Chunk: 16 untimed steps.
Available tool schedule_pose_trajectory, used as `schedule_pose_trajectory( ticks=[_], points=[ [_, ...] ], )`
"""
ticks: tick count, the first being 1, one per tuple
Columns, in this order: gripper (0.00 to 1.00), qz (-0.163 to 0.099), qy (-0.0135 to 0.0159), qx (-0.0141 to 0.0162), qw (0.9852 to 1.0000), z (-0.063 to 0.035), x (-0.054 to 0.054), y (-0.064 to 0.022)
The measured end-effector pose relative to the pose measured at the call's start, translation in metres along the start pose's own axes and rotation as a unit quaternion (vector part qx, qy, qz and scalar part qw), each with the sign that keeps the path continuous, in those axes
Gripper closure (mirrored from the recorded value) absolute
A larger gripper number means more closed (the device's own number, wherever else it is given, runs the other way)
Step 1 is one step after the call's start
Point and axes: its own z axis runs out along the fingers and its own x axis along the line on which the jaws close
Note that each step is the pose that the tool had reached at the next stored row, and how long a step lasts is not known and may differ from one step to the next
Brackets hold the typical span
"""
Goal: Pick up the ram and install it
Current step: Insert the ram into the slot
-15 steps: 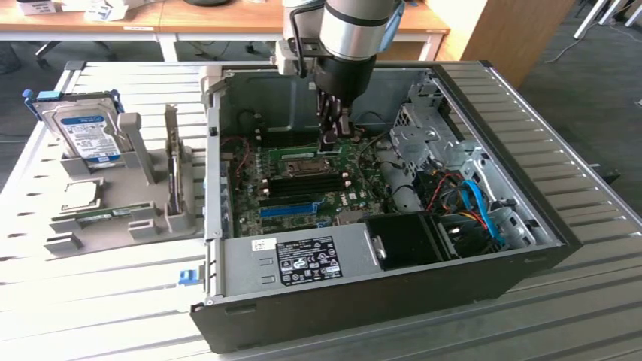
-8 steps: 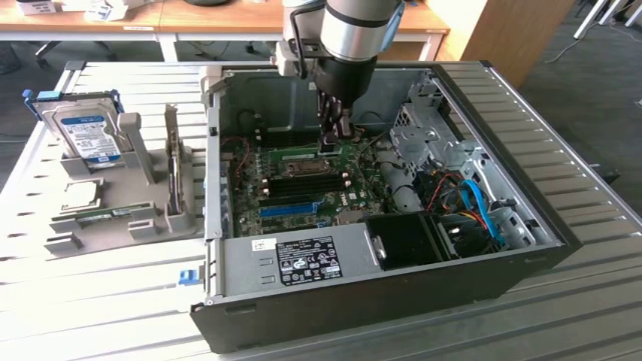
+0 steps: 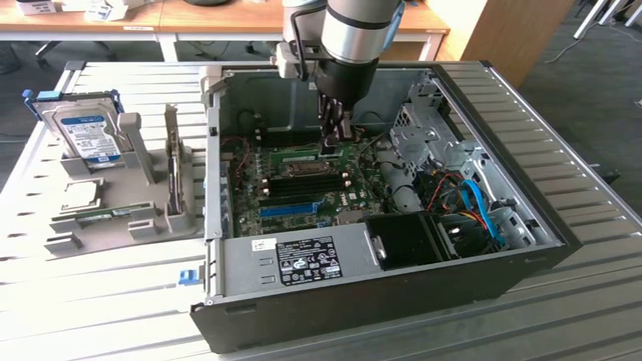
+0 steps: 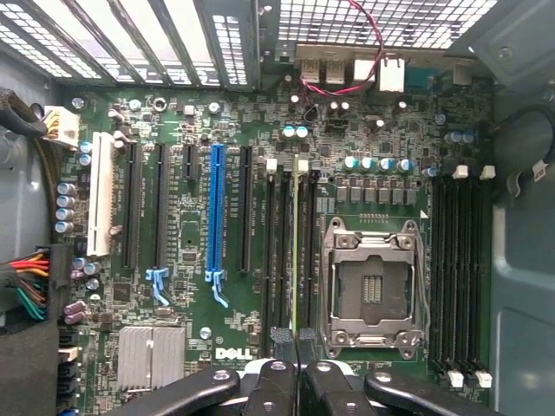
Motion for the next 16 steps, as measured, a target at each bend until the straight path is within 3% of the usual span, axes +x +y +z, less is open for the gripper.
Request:
schedule_pose_trajectory(
  ticks=[15,16],
  points=[
    [0.88,0.0,0.0001,0.0,1.0,-0.0002,0.0079,0.0001],
    [0.88,0.0,0.0001,0.0,1.0,0.0052,0.0081,-0.0002]
  ],
)
